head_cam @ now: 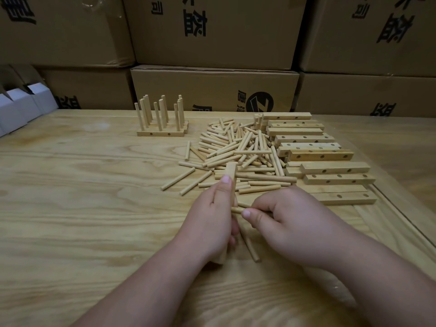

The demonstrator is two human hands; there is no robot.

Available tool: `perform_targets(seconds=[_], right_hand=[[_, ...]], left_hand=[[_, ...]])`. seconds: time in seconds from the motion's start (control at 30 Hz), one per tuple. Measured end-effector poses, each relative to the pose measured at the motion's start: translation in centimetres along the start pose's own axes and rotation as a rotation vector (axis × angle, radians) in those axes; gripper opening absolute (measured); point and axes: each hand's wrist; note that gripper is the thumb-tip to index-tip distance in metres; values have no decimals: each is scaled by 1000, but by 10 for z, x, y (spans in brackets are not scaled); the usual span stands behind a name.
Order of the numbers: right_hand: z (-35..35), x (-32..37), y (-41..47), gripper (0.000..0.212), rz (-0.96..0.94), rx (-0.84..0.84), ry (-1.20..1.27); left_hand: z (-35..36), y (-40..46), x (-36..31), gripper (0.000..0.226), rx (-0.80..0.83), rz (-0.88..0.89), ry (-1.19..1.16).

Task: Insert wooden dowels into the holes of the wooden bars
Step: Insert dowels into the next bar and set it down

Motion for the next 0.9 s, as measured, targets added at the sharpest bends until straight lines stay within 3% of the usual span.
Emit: perform_targets(seconds=[0.1, 0.3, 0.5, 0.67, 0.83, 0.9], right_hand=[[-3, -3, 1, 44, 12, 31, 74], [4, 3, 1, 42, -23, -33, -39], [3, -6, 1, 40, 15, -7, 81], [5, -7, 2, 38, 14, -14, 126], [1, -12, 2, 24, 56, -157, 233], [0, -13, 2, 21, 61, -226, 282]], left_hand=[[-2, -1, -1, 56, 27, 0, 11], [0, -2, -3, 60, -35, -19, -29], [0, 0, -2, 58, 0, -4, -18], [-4, 1, 4, 56, 49, -59, -200], [-8, 4, 3, 65, 182, -30, -376], [-8, 3, 2, 51, 163, 16, -336]])
Point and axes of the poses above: each hand's wrist, its own y-axis towards the middle knuckle, its own z-axis out of the palm, x = y × z, and after that the axes turned 12 degrees about y, right-handed
